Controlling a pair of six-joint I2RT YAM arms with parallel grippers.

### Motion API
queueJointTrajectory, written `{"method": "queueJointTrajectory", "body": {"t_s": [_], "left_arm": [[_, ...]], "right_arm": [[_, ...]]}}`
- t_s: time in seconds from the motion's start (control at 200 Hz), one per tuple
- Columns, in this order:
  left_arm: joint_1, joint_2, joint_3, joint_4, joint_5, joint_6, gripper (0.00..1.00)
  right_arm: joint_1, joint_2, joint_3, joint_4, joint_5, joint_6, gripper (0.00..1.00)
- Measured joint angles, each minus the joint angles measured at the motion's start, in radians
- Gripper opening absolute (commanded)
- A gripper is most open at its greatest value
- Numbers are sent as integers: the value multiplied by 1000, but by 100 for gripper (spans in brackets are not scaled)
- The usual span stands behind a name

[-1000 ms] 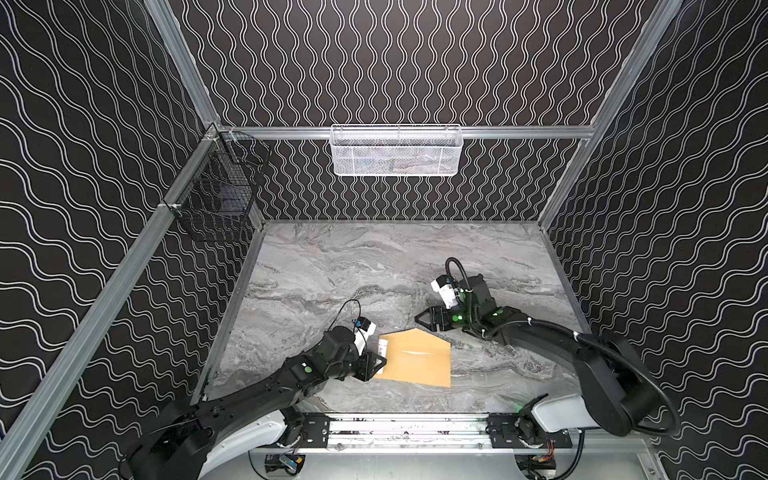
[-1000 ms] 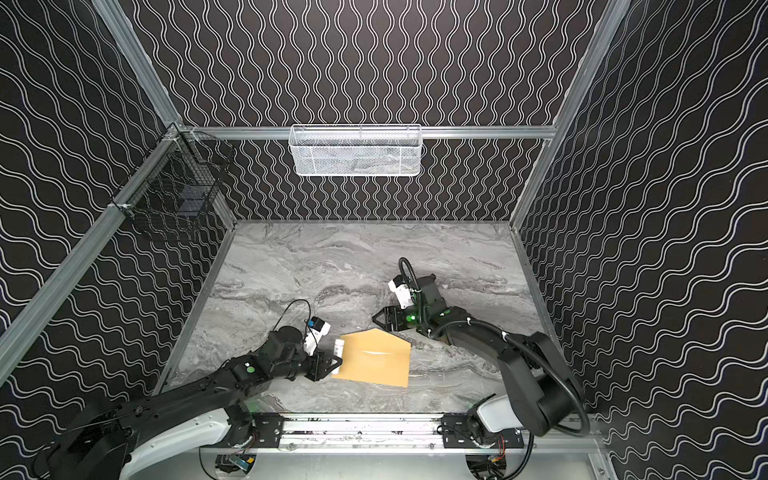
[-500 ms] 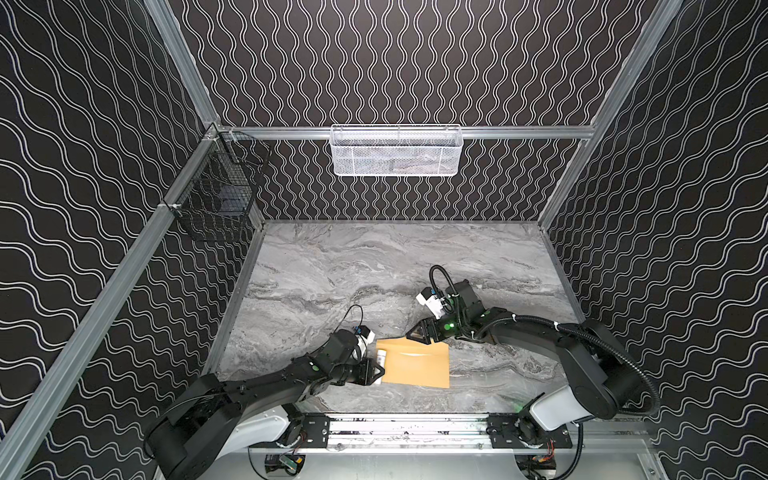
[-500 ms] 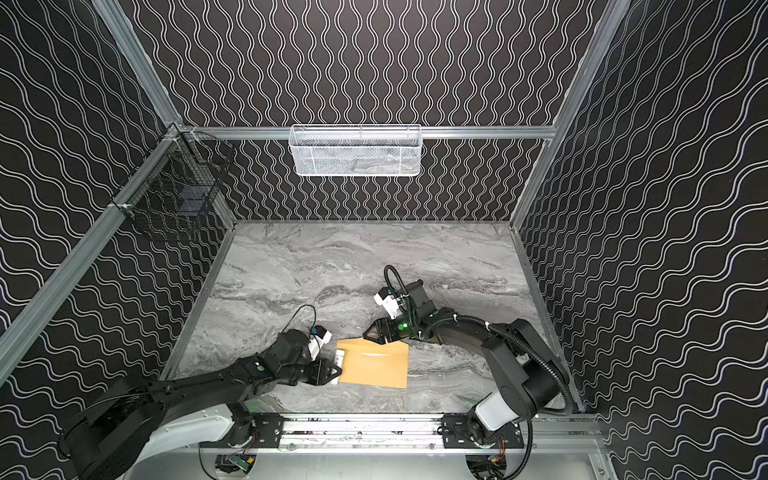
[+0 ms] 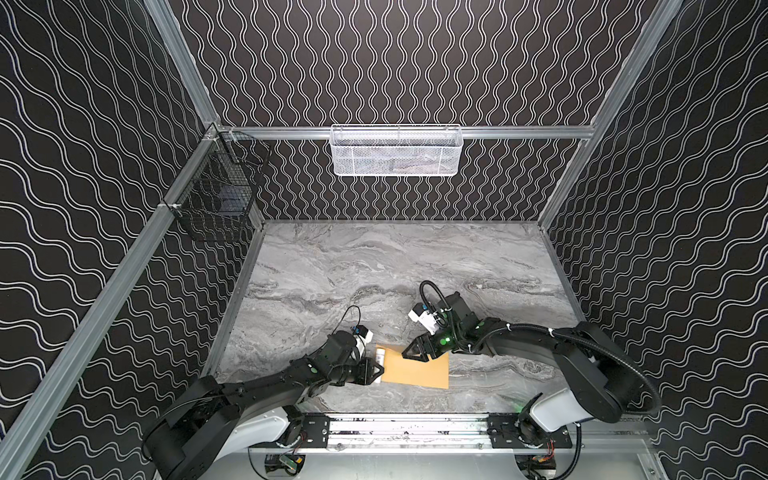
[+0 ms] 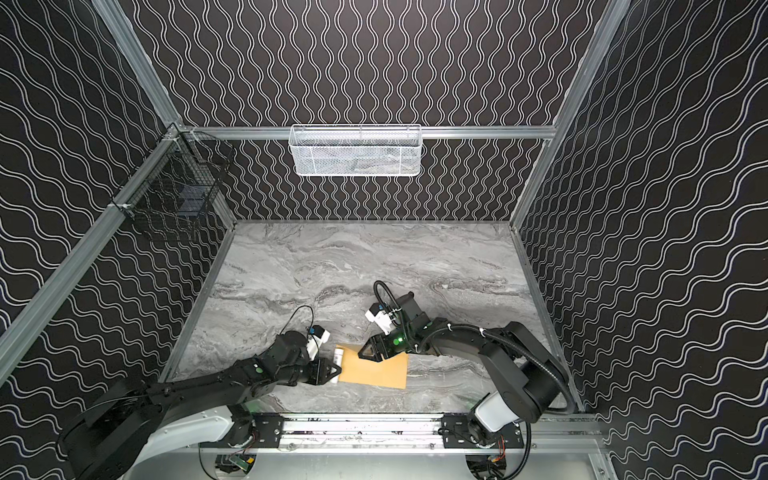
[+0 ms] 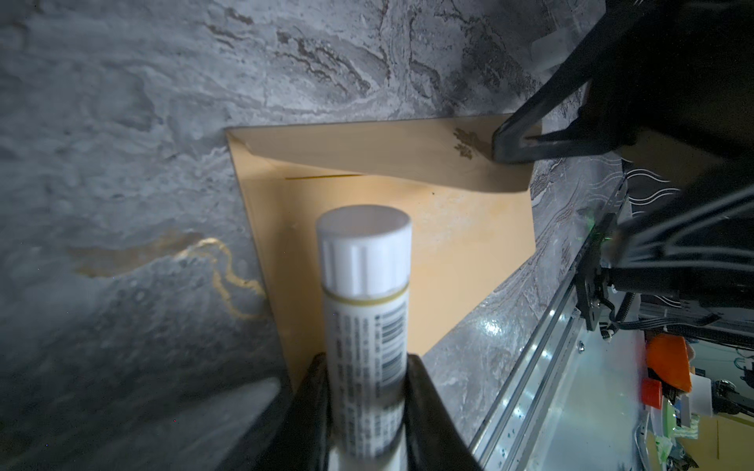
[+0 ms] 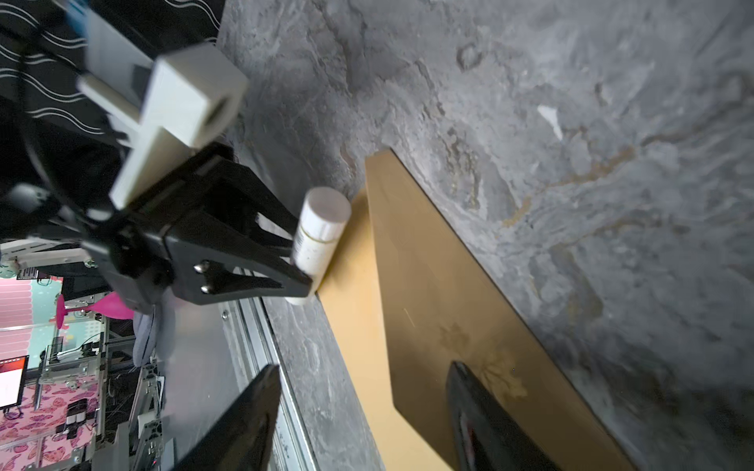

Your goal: Place the letter into the envelope and seal it

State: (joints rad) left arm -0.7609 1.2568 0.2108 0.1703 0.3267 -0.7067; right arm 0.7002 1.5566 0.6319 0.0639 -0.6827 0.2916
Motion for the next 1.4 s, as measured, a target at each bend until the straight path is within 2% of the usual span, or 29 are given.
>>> {"method": "queueJointTrajectory", "body": {"t_s": [0.145,0.225,0.345,0.435,0.581,0.776,0.956,1.141,1.396], "left_arm": [[0,-8,-2,-5,-7,-4,0],[0,-17,-2,-12,-10,-6,0],[0,-50,-3,-37,-18,-21,0],[0,-80,-3,-45,-18,-23,0],[0,-84,5,-50,-21,-23,0],[11,-37,68,-24,-19,-21,0],[79,61,105,48,36,-21,0],[160,131,114,113,105,-21,0],[187,200,111,192,161,-21,0]], "right_arm": [[19,44,-26,52,15,14,60],[33,52,-30,77,38,14,53],[77,53,-30,98,135,-5,38],[111,50,-42,129,227,-31,23],[196,40,-80,222,416,-119,11],[272,50,-148,397,598,-274,4],[298,104,-187,573,673,-416,1],[306,138,-198,666,700,-497,1],[305,116,-200,714,671,-504,1]]}}
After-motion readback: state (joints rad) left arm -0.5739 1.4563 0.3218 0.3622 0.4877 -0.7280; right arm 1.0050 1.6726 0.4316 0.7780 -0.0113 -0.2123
